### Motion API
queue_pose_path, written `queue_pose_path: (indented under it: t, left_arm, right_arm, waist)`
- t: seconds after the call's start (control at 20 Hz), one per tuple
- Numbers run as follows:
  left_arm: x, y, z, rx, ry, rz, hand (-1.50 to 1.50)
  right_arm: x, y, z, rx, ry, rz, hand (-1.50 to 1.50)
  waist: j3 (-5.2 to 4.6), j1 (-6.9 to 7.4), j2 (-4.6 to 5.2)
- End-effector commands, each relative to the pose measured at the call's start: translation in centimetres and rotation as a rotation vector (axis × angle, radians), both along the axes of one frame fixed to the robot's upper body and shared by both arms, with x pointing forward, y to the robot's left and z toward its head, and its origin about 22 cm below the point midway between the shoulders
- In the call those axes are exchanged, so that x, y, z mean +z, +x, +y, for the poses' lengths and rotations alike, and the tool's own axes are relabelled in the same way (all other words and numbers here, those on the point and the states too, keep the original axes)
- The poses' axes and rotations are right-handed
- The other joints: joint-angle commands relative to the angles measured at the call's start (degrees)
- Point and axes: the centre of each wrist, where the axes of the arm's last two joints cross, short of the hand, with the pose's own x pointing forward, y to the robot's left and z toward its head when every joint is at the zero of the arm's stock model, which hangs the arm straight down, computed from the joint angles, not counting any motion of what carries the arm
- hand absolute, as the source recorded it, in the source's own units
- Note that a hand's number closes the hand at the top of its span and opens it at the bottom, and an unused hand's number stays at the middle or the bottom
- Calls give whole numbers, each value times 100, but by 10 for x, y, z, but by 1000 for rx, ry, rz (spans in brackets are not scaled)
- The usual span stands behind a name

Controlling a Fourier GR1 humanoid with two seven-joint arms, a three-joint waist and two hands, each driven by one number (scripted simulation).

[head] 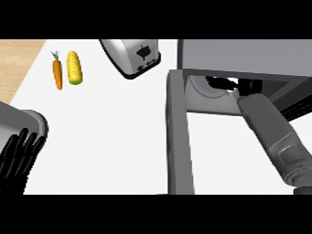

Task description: Pick up the milk, place it into the microwave and close the microwave

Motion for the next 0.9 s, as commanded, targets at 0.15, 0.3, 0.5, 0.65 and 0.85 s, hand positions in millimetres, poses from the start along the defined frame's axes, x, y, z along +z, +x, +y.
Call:
queue_pose_path:
  t: [0.15, 0.3, 0.5, 0.65, 0.85]
  left_arm:
    - [-9, 12, -11, -2, 65, 4, -150]
    - [-3, 8, -10, -24, 82, 4, -150]
    - [-4, 20, -14, -29, 85, -8, -150]
    - [-9, 12, -15, -38, 74, 0, -150]
    - [-7, 15, -12, -53, 63, -4, -150]
  right_arm:
    - [-1, -1, -16, -91, -124, -6, -150]
    - [12, 6, -20, -111, -157, -13, -150]
    - [12, 8, -7, -65, -166, 21, -150]
    - [16, 11, -3, -20, -123, 52, -150]
    - [6, 6, 1, 77, -52, 54, -150]
  waist:
    - [1, 83, 73]
    - [7, 193, 87]
    - [5, 184, 108]
    - [10, 261, 115]
    - [16, 157, 89]
